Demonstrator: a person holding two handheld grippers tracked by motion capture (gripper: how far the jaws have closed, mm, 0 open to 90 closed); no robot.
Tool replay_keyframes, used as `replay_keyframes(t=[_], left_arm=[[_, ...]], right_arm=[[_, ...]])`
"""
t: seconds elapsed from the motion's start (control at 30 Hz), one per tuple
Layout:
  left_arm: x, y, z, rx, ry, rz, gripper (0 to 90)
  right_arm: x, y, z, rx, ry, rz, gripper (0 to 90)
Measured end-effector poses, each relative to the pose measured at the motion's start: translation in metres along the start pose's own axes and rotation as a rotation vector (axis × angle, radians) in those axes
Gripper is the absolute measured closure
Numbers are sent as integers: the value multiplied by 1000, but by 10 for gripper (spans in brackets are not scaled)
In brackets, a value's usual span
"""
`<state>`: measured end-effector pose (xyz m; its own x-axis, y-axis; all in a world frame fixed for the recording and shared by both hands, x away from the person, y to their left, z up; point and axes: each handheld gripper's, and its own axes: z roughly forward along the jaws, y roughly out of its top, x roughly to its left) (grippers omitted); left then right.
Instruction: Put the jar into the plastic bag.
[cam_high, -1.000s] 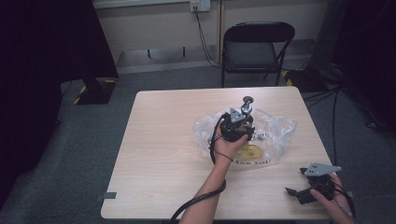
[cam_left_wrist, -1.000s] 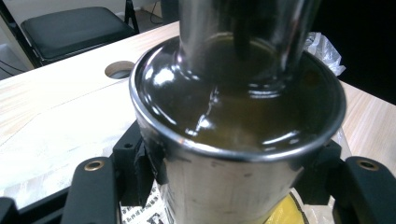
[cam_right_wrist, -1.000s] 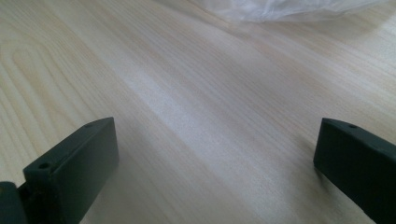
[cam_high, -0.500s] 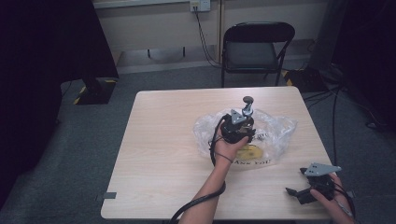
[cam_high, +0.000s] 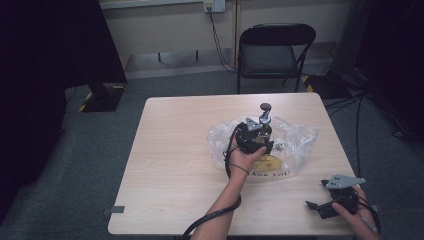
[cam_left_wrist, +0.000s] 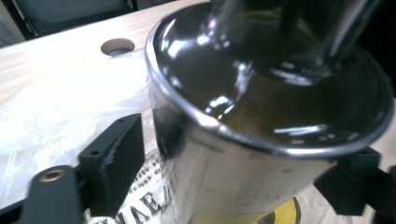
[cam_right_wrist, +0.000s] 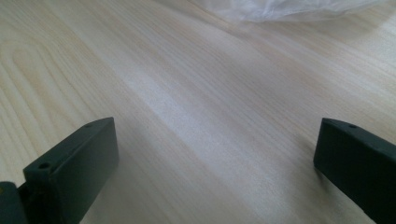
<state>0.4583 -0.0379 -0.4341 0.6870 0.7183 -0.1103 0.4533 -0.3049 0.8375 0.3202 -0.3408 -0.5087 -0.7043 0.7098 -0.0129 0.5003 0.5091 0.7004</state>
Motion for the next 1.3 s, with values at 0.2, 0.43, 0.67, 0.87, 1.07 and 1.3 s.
replay_keyframes(t=[0.2,0.43,0.67,0.87,1.07,1.3], left_arm=[[1,2,-5,-4,5,-23,123],[4,4,-13,-3,0,-34,86],[5,5,-22,-7,-13,-19,59],[5,7,-29,-5,-22,-15,33],[5,8,-36,3,-39,-13,21],[7,10,-47,8,-60,-6,19]], right_arm=[[0,0,0,0,0,0,0],[0,0,0,0,0,-1,0],[0,0,0,0,0,0,0],[0,0,0,0,0,0,0],[0,0,0,0,0,-1,0],[0,0,0,0,0,0,0]])
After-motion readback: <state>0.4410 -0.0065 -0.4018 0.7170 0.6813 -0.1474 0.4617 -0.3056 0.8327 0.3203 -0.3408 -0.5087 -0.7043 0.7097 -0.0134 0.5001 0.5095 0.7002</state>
